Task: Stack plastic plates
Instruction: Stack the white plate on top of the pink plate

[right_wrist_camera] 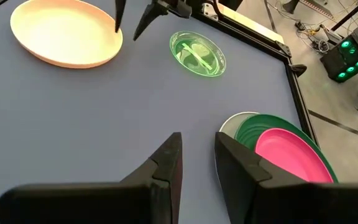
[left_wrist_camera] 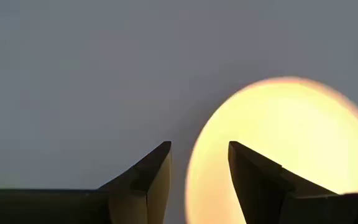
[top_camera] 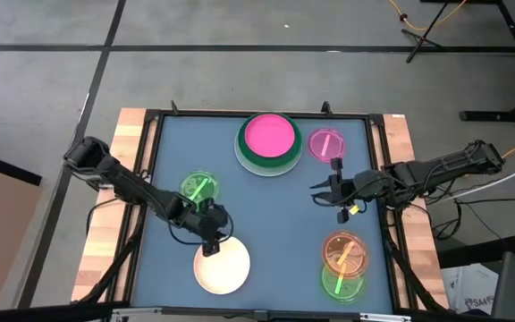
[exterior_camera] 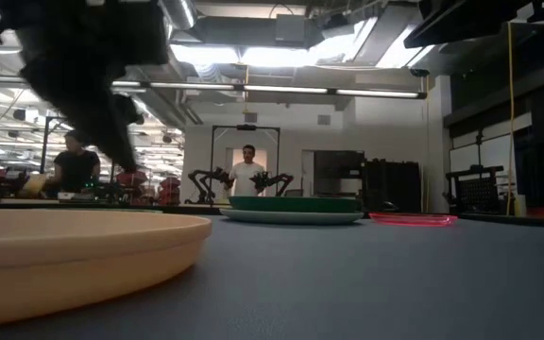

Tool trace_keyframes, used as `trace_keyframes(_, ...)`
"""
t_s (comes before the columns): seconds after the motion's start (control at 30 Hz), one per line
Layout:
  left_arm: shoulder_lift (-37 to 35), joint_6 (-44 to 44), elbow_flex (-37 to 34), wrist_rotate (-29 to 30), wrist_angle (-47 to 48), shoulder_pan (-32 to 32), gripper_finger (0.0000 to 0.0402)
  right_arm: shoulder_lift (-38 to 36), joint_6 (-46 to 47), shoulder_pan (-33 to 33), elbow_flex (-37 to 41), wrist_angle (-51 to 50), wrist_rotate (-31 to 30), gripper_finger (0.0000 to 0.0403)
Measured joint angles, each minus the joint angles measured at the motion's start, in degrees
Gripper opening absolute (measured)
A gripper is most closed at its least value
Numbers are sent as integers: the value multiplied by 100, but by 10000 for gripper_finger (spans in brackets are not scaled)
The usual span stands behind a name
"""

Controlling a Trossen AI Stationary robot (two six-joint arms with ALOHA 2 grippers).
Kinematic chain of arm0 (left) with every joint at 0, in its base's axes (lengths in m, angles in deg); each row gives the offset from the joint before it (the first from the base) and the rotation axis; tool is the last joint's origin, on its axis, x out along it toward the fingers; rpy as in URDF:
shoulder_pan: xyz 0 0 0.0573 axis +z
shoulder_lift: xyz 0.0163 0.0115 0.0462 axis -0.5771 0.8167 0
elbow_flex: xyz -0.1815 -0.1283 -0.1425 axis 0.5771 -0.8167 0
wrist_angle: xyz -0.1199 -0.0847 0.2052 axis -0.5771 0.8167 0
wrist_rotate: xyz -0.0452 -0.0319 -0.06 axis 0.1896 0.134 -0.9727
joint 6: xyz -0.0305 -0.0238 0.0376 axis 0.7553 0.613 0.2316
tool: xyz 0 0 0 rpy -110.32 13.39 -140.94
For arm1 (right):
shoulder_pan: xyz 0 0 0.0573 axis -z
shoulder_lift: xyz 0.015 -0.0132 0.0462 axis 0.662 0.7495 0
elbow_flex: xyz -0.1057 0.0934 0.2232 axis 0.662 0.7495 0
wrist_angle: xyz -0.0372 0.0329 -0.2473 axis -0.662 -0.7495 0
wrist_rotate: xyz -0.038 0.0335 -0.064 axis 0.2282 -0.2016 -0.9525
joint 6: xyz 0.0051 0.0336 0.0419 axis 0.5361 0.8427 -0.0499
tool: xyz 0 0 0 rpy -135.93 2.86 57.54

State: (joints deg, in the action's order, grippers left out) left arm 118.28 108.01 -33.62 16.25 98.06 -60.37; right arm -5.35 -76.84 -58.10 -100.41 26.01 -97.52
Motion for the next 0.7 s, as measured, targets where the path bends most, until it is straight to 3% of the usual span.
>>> trace_keyframes(0.17,35,439,0,0,457,-156,153,2,-2,2,-4,-12,0,85)
trace_keyframes(0.7,191,1745,-214,-6,477,-756,153,2,-4,2,-4,-55,2,85)
